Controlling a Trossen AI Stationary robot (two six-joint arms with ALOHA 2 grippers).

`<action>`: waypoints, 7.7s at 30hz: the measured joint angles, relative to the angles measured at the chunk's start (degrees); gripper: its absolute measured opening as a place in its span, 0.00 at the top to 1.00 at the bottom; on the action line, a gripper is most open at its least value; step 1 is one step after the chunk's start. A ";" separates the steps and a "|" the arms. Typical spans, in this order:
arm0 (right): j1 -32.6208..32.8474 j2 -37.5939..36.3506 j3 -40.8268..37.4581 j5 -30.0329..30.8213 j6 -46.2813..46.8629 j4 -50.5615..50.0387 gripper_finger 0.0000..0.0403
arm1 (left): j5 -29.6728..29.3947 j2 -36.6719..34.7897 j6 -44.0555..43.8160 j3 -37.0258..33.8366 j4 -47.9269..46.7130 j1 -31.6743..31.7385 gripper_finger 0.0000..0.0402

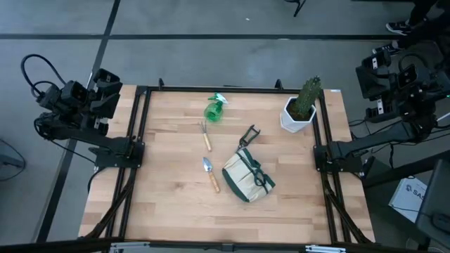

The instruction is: Pick & Place Garden tools in Gardening bag

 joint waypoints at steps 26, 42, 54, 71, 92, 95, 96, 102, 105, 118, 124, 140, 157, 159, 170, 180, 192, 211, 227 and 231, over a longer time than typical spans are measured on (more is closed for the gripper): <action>0.01 -0.04 0.02 -8.94 6.90 -18.12 0.98 | 0.02 -0.02 0.00 0.00 -0.01 0.01 0.61; 0.02 4.80 -5.58 -17.49 9.03 -43.80 0.98 | 0.00 -0.02 0.00 0.00 0.00 0.00 0.61; 0.02 17.24 -13.53 -18.31 10.36 -46.87 0.98 | 0.00 -0.02 0.00 0.00 0.01 0.01 0.61; 0.00 34.31 -15.89 -24.94 10.96 -36.19 0.98 | 0.00 -0.02 0.00 0.00 0.01 0.01 0.61; -0.90 36.42 -15.89 -27.08 27.51 -35.50 0.98 | 0.02 -0.02 0.00 0.00 -0.01 -0.01 0.61; -1.43 36.62 -15.89 -27.04 30.27 -35.52 0.98 | 0.00 -0.02 0.00 -0.01 0.01 0.00 0.61; -1.49 36.86 -15.89 -27.05 30.43 -35.52 0.98 | 0.01 -0.02 0.00 -0.01 0.01 0.00 0.61; -1.46 39.59 -15.89 -27.04 30.76 -34.10 0.98 | 0.00 -0.02 0.00 0.00 0.01 0.01 0.61; -1.71 41.59 -15.89 -27.03 32.97 -34.15 0.98 | 0.01 -0.02 0.00 -0.01 0.00 0.01 0.61; -2.28 47.68 -15.89 -24.01 33.66 -29.06 0.98 | 0.01 -0.02 0.00 0.00 0.00 0.01 0.61; -2.25 47.68 -15.89 -23.82 33.66 -23.08 0.98 | 0.02 -0.02 0.00 0.00 0.01 0.01 0.61; -2.27 46.95 -15.89 -26.37 39.98 -24.14 0.97 | 0.02 -0.02 0.00 0.00 0.01 -0.01 0.61; -2.14 38.74 -15.91 -26.43 51.92 -36.75 0.51 | 0.02 -0.02 0.00 0.00 0.00 0.00 0.61; -2.22 38.74 -16.72 -26.43 54.34 -36.66 0.37 | 0.02 -0.02 0.00 0.00 0.01 0.01 0.61; -4.14 34.95 -28.55 -29.63 59.44 -23.50 0.07 | 0.02 -0.02 0.00 0.00 0.01 0.00 0.61; -6.16 32.81 -43.25 -27.99 66.50 -2.33 0.07 | 0.02 -0.02 0.00 -0.01 0.01 0.01 0.61; -0.75 38.27 -47.89 -24.74 67.14 14.66 0.07 | 0.02 -0.02 0.00 0.00 0.01 0.01 0.61; 5.95 42.56 -47.87 -21.95 68.64 26.21 0.07 | 0.02 -0.02 0.00 0.00 0.01 0.01 0.61; 5.95 42.58 -47.87 -21.62 63.03 22.14 0.07 | 0.02 -0.01 0.00 0.00 0.01 0.01 0.61; 5.97 42.58 -47.84 -21.04 63.61 22.05 0.07 | 0.02 0.00 0.00 -0.02 0.01 0.01 0.61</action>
